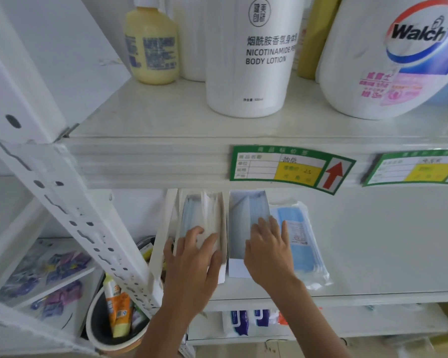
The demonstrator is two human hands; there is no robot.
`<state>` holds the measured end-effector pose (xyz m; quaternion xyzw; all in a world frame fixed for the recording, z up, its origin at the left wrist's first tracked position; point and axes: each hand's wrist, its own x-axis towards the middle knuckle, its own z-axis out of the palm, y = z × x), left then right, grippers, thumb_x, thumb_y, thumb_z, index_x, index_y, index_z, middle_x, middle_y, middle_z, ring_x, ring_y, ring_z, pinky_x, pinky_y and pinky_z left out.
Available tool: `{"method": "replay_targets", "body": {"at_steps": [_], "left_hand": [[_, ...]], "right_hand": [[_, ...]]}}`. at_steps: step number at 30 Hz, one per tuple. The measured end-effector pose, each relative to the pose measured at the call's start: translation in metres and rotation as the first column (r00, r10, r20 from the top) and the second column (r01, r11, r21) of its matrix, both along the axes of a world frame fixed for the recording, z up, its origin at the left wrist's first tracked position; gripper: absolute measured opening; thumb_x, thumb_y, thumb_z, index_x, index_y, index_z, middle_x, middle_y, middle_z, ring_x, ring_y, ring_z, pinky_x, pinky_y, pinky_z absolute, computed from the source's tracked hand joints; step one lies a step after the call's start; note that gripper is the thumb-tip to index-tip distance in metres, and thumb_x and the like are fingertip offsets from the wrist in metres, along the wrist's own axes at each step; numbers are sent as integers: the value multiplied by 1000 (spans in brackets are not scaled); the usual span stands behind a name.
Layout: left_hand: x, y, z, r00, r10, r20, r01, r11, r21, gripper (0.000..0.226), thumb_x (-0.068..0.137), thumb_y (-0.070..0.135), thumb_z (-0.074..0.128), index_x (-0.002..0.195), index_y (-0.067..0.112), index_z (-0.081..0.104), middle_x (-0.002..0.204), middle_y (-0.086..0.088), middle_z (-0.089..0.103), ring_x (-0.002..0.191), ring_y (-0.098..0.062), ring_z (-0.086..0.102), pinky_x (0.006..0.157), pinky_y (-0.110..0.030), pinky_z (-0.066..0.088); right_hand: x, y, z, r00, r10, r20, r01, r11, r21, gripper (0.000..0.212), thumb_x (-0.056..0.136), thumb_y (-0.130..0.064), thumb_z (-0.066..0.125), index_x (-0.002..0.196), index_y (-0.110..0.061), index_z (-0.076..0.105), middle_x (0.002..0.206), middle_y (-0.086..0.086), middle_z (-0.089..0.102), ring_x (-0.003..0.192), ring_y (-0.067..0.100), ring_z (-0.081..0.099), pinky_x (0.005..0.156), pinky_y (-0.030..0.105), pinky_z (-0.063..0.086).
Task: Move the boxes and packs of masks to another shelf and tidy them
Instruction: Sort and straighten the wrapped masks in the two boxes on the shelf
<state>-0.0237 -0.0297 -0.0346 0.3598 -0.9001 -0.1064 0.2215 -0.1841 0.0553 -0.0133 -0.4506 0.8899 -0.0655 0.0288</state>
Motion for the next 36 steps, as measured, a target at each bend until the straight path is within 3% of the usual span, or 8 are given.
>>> {"method": "replay_targets", "body": {"at_steps": [3,10,17,20,24,27,31,36], "left_hand": [[-8,2,4,996,-84,-35,83,996,-40,41,104,43,37,137,31,59,150,-1,45,139,-21,43,120,-59,23],[-11,-1,0,980,-169,100,160,983,95,54,106,51,20,151,32,43,163,-2,37,151,-20,32,121,-37,28],[-11,-2,-5,980,-153,124,147,987,62,49,107,51,31,150,31,45,161,-1,41,148,-21,38,118,-40,35],[-12,0,-5,981,-153,117,150,988,35,52,106,52,28,146,28,50,155,-3,49,144,-22,45,116,-41,38],[-12,0,-8,984,-153,88,155,988,-9,49,105,48,33,140,23,57,146,-5,59,136,-24,55,113,-38,39],[-13,1,-9,986,-155,67,157,987,-41,48,104,47,36,136,21,61,140,-6,64,130,-24,59,109,-37,40],[-13,0,-11,986,-155,59,158,986,-59,46,104,46,38,133,20,62,137,-5,65,129,-25,60,109,-39,43],[-13,1,-6,986,-147,81,151,987,-50,49,104,45,35,140,22,58,145,-6,59,136,-26,54,115,-47,42]], "right_hand": [[7,-3,0,997,75,-1,-75,996,-51,49,98,-25,54,142,-11,41,158,8,33,153,33,11,124,52,-2],[18,-4,3,959,191,211,-136,958,-252,49,95,-15,61,138,-20,39,142,1,50,119,29,59,95,44,55],[13,-6,-6,989,83,125,-65,988,-142,73,96,-19,61,155,-13,18,168,12,5,154,33,2,125,45,13],[13,-9,-5,979,112,170,-92,988,-122,72,97,-18,61,155,-16,18,169,9,-5,154,33,-1,124,46,17],[13,-14,3,947,65,315,37,951,-307,56,102,-17,51,152,-14,25,166,9,6,149,31,22,117,47,35],[10,-11,4,940,-41,340,149,943,-297,49,101,-23,49,144,-9,30,145,13,42,125,32,45,102,47,49],[12,-3,-1,994,99,43,-96,993,-63,43,100,-34,57,134,-10,47,133,9,52,112,31,55,102,44,50],[19,-5,-1,980,89,177,-59,984,-168,55,99,-35,57,143,-18,29,130,5,62,109,28,65,93,41,55]]}}
